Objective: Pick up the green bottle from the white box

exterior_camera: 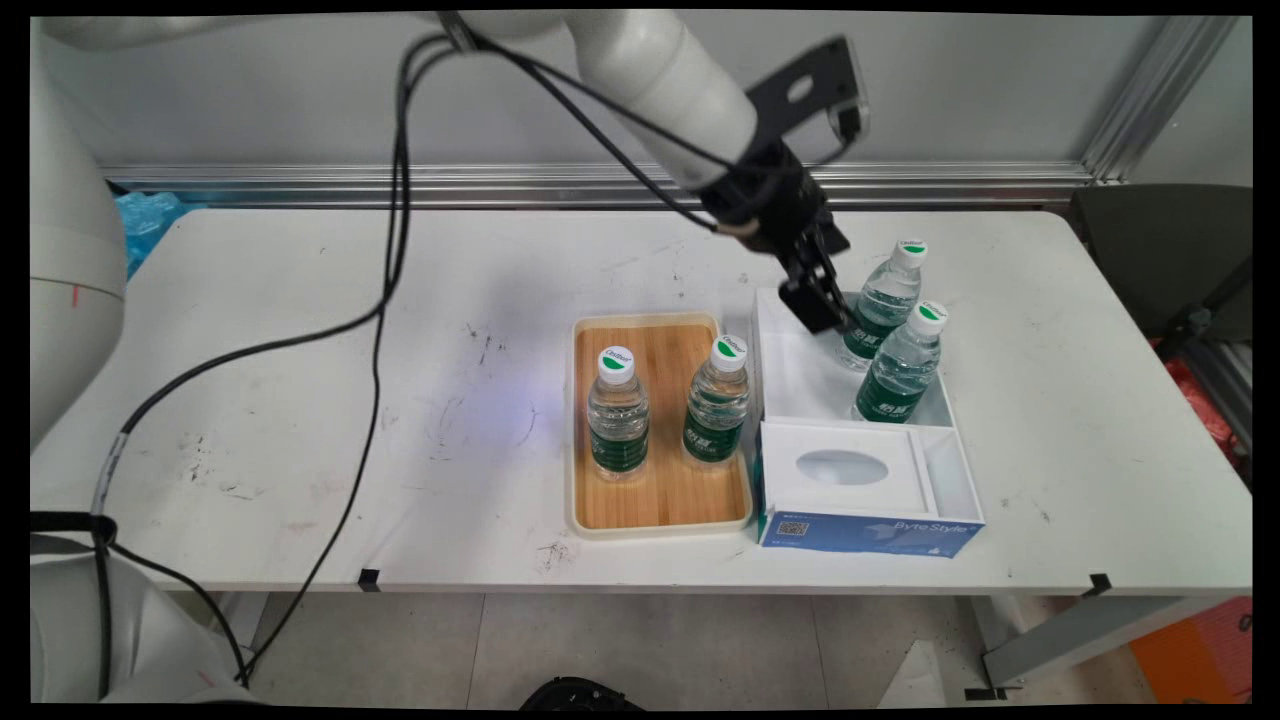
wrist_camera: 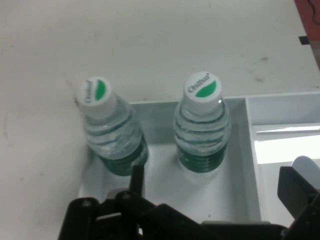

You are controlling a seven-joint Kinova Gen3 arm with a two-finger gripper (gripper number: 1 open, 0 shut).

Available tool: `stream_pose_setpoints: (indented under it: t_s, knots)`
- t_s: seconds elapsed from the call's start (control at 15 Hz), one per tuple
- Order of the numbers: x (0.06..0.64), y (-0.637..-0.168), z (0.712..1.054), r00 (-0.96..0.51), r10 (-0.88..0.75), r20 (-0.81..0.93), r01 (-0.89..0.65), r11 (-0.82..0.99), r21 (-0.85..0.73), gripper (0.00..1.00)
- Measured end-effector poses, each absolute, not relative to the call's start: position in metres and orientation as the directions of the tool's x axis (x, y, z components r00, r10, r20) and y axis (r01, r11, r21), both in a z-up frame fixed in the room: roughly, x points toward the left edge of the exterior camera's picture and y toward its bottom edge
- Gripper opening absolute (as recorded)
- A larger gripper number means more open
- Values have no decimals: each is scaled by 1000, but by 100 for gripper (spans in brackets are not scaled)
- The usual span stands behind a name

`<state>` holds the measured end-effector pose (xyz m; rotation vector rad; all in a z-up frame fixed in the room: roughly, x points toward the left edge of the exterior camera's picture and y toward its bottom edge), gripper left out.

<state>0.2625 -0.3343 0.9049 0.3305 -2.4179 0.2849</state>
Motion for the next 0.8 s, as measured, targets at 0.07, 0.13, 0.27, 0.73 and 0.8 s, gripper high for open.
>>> stream_pose_setpoints:
  t_s: [0.07,0.13,0.27,0.73,0.8]
  knots:
    - [257,-335,895,-740,-163,653,-308,944,-113,100]
    - [252,-335,886,-737,-164,656,-309,945,-110,100]
    - [244,-337,875,-731,-166,662,-311,944,-106,100]
    - [218,-344,833,-702,-184,688,-332,939,-87,100]
    - [215,-345,829,-698,-186,692,-334,939,-85,100]
